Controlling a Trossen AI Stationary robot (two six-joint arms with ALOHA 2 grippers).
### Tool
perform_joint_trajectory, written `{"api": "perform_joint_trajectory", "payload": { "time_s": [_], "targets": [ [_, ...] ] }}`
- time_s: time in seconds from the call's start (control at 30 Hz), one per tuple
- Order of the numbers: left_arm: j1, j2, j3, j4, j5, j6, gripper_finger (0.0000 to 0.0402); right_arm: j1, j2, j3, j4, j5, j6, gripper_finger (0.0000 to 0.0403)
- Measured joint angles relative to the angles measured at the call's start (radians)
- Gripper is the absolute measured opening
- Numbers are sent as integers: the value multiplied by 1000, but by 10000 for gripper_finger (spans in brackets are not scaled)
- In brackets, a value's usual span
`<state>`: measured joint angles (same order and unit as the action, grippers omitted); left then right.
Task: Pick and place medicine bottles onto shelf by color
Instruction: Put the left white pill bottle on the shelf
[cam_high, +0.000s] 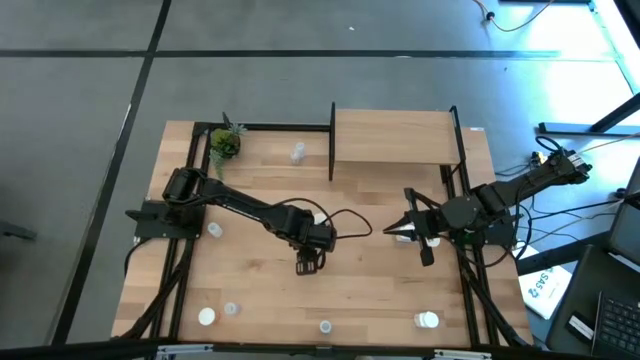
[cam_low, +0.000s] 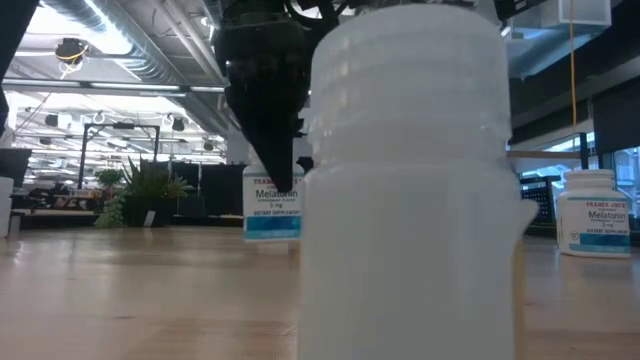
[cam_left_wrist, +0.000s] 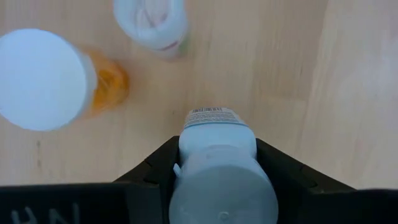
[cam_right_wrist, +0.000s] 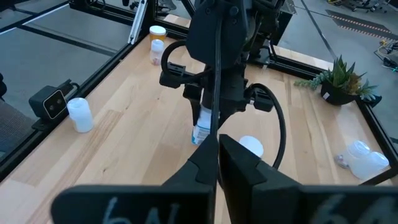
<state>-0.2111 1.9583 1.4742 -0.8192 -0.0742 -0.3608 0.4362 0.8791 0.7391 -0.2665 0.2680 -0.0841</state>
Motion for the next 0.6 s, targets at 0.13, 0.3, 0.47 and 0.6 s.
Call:
{"api": "perform_joint_trajectory", "payload": {
  "time_s": [0.13,0.3,0.47,0.6],
  "targets": [
    [0,0,0,0,-2,-4,154,0,0,0,0,0,0,19],
    [-2,2,0,3,-1,-5,160,0,0,0,0,0,0,19],
    [-2,13,0,9,22,-6,173,0,0,0,0,0,0,19],
    [-2,26,1,17,28,-6,187,0,0,0,3,0,0,19]
  ]
}}
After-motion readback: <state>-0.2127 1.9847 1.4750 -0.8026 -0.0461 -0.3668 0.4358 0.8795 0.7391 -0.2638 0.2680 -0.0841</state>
